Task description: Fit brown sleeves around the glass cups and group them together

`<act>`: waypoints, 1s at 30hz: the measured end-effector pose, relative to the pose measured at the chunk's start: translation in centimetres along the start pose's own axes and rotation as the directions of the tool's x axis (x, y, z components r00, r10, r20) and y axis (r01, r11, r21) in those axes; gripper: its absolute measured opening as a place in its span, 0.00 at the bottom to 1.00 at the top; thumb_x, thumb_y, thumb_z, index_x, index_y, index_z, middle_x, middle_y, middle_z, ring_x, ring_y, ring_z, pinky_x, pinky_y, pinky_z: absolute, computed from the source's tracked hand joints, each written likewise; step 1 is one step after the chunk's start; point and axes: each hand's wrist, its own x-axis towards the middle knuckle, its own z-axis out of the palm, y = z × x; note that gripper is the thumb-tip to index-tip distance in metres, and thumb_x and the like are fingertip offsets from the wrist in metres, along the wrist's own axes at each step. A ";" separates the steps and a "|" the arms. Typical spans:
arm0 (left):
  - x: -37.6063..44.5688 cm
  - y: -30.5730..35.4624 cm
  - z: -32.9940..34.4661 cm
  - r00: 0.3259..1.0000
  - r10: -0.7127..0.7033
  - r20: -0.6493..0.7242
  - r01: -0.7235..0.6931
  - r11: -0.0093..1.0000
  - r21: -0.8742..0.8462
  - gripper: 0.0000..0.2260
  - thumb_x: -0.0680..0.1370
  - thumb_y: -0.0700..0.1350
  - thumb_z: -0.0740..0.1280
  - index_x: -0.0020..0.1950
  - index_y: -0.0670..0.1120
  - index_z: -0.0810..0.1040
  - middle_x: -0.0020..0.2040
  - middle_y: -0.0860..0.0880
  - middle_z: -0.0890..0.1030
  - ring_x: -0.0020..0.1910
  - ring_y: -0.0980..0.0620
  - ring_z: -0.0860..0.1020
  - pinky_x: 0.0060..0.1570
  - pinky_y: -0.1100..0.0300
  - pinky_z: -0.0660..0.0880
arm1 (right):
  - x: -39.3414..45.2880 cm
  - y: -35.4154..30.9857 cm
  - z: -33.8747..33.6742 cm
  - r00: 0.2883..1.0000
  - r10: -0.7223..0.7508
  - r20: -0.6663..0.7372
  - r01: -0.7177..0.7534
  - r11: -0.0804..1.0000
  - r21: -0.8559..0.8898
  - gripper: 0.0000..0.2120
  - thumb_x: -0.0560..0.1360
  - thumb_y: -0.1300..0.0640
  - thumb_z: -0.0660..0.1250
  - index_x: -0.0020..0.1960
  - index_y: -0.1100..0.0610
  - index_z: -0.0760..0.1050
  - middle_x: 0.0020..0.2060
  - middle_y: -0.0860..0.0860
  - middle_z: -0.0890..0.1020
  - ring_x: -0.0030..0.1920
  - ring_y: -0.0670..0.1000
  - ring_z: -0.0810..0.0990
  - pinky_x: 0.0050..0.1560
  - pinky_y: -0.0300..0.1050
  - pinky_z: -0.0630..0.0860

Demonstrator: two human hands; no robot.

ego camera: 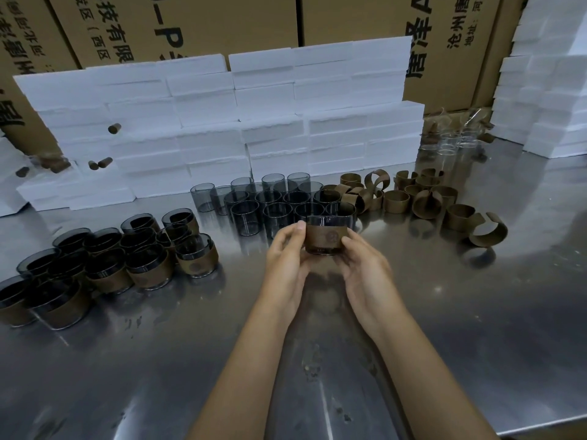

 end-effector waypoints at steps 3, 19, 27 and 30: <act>-0.2 0.3 0.1 1.000 -0.020 0.005 0.020 0.999 -0.047 0.05 0.84 0.44 0.64 0.55 0.44 0.78 0.52 0.40 0.83 0.44 0.50 0.84 0.43 0.57 0.83 | -0.3 -0.1 -0.2 0.997 0.027 0.070 -0.028 1.000 0.010 0.15 0.84 0.62 0.60 0.67 0.67 0.76 0.62 0.61 0.82 0.65 0.54 0.80 0.73 0.49 0.72; -1.0 1.2 0.5 1.000 -0.023 0.019 0.023 0.999 -0.030 0.13 0.83 0.47 0.66 0.62 0.38 0.76 0.59 0.31 0.81 0.51 0.45 0.83 0.49 0.55 0.83 | -0.5 -0.2 -0.2 0.995 0.042 0.088 -0.044 0.999 0.023 0.17 0.83 0.62 0.64 0.69 0.66 0.75 0.66 0.62 0.80 0.69 0.57 0.78 0.74 0.49 0.71; -0.7 0.8 0.0 0.999 -0.006 0.036 0.004 0.999 0.047 0.25 0.78 0.50 0.72 0.67 0.32 0.77 0.57 0.34 0.83 0.51 0.47 0.84 0.52 0.55 0.83 | -0.2 0.3 -0.3 0.995 0.035 0.092 -0.038 0.999 0.025 0.16 0.81 0.63 0.66 0.68 0.64 0.77 0.62 0.61 0.83 0.63 0.53 0.82 0.69 0.45 0.75; -0.7 0.7 -0.3 0.999 0.013 0.047 -0.021 0.984 0.178 0.24 0.70 0.53 0.80 0.59 0.40 0.83 0.54 0.41 0.86 0.54 0.46 0.85 0.61 0.49 0.80 | -0.2 0.6 -0.1 0.998 -0.048 0.041 0.053 0.989 -0.135 0.17 0.78 0.65 0.71 0.66 0.60 0.77 0.57 0.55 0.86 0.59 0.51 0.84 0.62 0.42 0.79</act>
